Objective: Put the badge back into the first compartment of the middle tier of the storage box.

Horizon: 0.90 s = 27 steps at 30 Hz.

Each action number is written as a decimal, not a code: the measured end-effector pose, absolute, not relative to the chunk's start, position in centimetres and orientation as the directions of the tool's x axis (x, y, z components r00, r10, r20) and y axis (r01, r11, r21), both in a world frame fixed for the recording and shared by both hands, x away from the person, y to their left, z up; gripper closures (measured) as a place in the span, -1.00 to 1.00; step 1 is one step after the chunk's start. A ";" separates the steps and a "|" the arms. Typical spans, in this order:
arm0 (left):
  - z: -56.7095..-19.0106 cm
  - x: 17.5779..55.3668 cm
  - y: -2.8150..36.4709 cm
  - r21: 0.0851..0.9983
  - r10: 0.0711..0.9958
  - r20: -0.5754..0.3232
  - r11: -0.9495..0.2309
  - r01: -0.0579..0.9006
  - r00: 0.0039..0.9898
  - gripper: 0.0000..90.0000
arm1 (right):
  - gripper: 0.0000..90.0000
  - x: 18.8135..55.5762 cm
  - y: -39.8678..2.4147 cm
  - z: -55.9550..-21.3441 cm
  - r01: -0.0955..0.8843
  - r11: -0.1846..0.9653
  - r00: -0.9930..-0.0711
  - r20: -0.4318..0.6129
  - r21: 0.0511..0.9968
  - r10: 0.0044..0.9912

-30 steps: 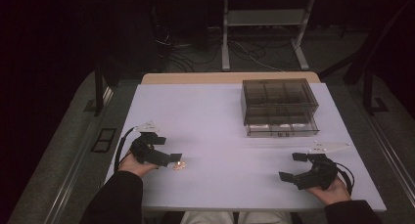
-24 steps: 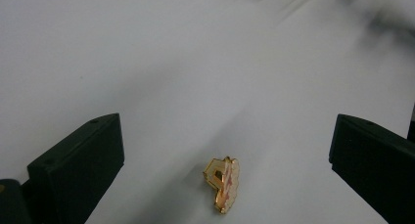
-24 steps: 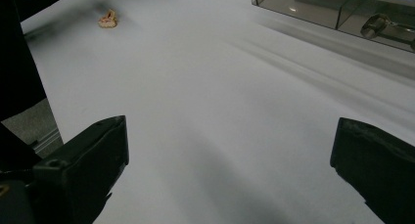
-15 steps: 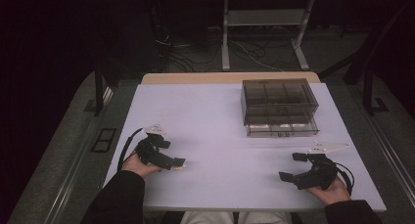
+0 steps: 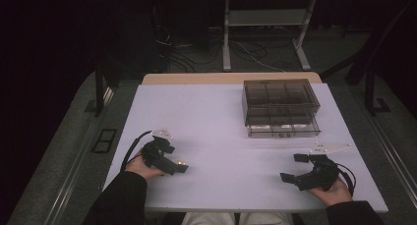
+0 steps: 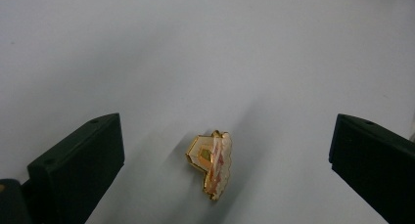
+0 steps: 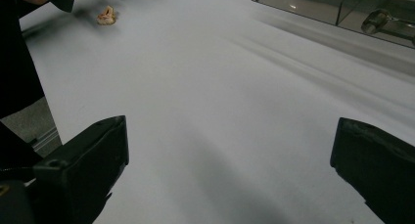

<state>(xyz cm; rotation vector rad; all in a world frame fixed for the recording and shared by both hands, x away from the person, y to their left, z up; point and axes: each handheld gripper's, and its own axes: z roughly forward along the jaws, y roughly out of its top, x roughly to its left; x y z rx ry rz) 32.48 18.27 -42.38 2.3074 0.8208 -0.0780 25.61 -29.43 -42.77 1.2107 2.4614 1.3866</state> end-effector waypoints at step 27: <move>-43.0 32.8 19.0 0.556 0.514 -0.284 -0.600 0.576 0.809 0.05 | -0.99 25.6 -29.4 -42.9 0.600 0.291 -0.691 0.300 0.745 0.657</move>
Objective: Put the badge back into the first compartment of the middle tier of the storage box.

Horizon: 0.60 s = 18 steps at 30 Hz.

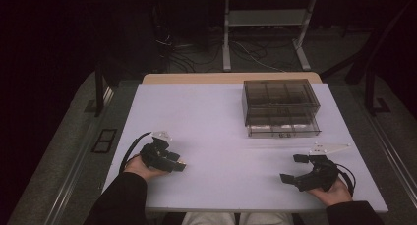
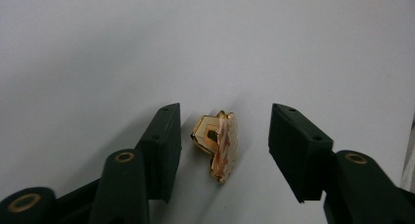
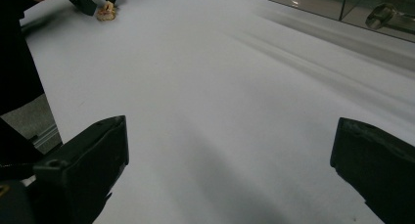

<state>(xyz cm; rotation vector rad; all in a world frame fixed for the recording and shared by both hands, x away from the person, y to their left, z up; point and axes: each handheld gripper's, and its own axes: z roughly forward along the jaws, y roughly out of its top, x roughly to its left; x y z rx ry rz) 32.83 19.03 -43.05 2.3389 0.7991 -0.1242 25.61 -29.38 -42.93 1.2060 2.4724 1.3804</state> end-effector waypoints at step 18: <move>-42.7 32.9 19.2 0.559 0.539 -0.316 -0.559 0.612 0.781 0.86 | -0.99 25.7 -29.5 -43.0 0.601 0.290 -0.689 0.299 0.745 0.660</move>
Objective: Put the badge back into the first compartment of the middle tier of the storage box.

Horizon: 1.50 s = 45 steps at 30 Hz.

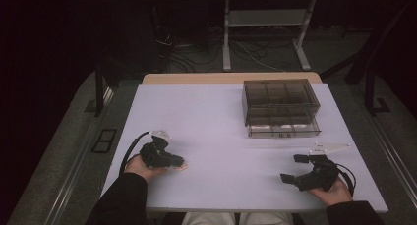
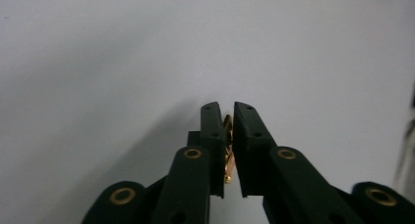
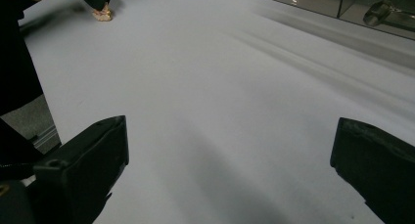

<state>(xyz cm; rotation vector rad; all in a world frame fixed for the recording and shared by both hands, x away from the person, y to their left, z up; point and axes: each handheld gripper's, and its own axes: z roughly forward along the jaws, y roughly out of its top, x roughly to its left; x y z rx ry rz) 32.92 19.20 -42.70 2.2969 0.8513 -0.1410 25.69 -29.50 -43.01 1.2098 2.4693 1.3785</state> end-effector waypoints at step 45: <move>-38.3 33.1 19.8 0.666 0.533 -0.319 -0.462 0.585 0.784 0.90 | -0.99 25.8 -30.1 -42.8 0.597 0.225 -0.675 0.331 0.770 0.659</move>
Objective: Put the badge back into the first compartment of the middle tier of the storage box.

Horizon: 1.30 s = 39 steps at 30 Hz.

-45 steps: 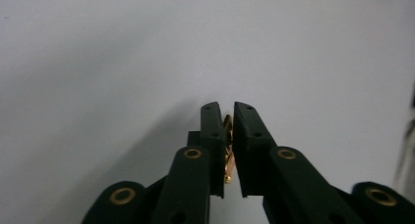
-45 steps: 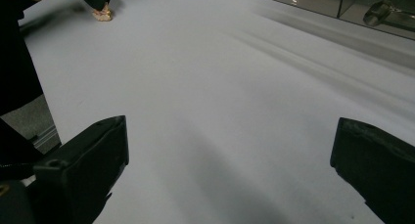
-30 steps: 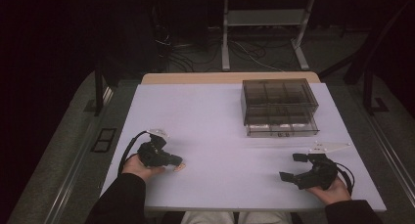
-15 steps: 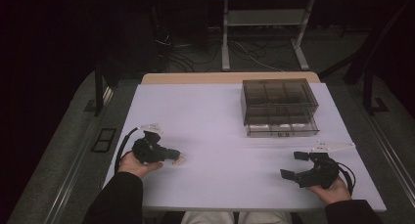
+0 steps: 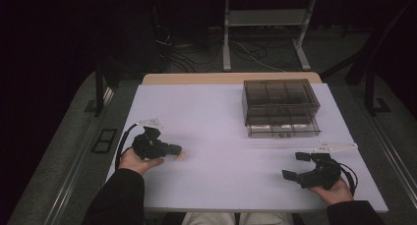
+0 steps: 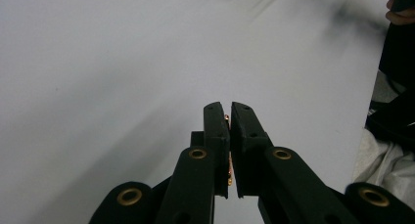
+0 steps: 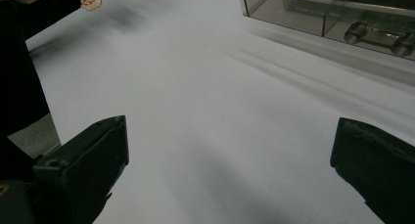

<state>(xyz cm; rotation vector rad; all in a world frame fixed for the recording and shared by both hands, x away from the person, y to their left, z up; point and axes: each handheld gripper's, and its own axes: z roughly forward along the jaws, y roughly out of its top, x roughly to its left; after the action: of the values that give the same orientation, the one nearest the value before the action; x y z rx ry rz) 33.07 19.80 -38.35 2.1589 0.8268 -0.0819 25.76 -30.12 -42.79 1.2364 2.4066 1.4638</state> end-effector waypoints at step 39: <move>-34.7 35.8 14.8 0.695 0.470 -0.264 -0.512 0.504 0.842 0.90 | -0.99 25.6 -29.9 -42.8 0.599 0.242 -0.682 0.328 0.763 0.654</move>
<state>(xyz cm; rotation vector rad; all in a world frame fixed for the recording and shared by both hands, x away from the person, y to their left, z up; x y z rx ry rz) 35.79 14.84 -34.68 2.1923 0.7060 -0.0528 25.64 -29.86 -42.79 1.2268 2.4299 1.4494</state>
